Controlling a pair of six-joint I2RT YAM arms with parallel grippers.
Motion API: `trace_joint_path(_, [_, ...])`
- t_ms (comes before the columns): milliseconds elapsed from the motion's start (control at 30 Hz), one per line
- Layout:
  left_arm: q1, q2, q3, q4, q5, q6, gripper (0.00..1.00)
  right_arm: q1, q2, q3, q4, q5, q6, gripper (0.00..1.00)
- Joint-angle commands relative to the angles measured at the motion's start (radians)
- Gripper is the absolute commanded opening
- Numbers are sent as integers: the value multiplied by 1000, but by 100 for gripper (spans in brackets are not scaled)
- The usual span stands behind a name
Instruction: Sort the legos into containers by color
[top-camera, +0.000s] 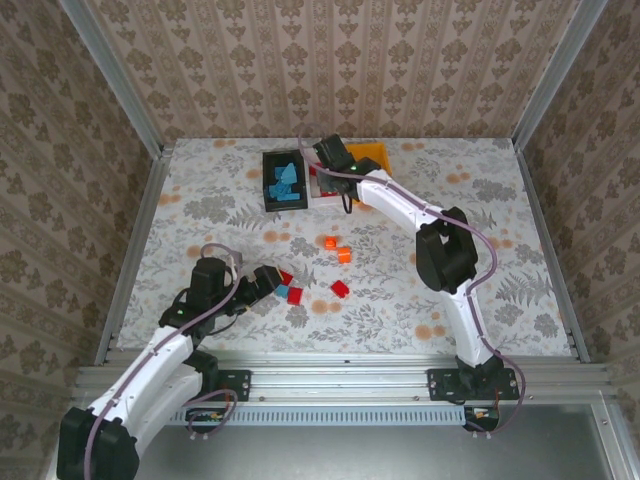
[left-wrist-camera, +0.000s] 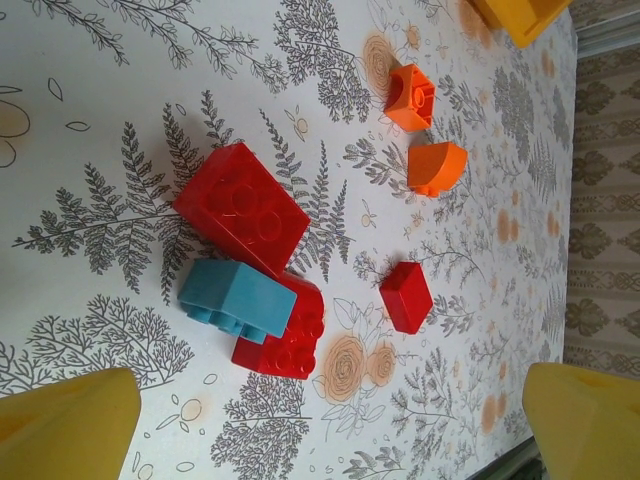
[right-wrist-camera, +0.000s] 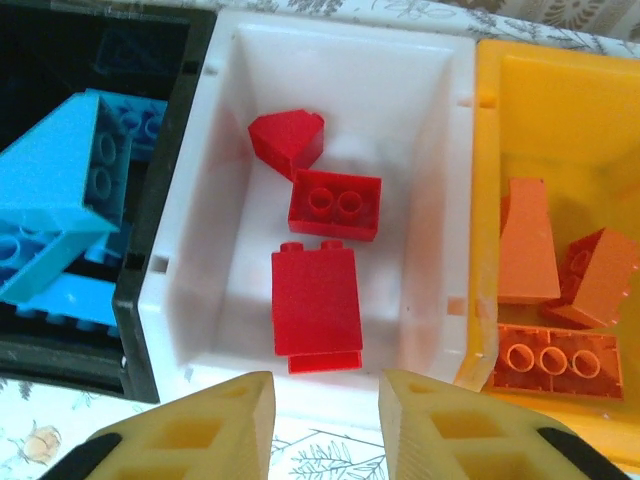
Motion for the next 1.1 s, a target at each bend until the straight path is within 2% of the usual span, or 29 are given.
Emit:
trace_joint_path(0, [4,-20,-12,-19,15,8,100,2,13,-23,1,15,25,26])
trace_joint_path(167, [4,-37,-14,-41,7,11,100,-1,54,0,-12,-1,40,20])
trace_joint_path(333, [6,-31,-9,-52,-2,19,100,-4,124,69,-73,-15,38,21])
trace_joint_path(567, [7,1,4,-42,-9,26,100,-19,186,148,-55,-33,15,22])
trace_joint_path(667, [9,16,14,-40,-9,29,100,-21,206,194,-28,-31,-8,26])
trace_joint_path(833, [9,41,17,-18,-12,29,100,-24,207,225,38,-27,-44,29])
trace_joint_path(933, [10,54,15,-3,-11,28,100,-23,202,247,11,-39,-46,31])
trace_joint_path(1067, [14,54,20,-6,-10,40,100,7,79,106,72,-50,-52,33])
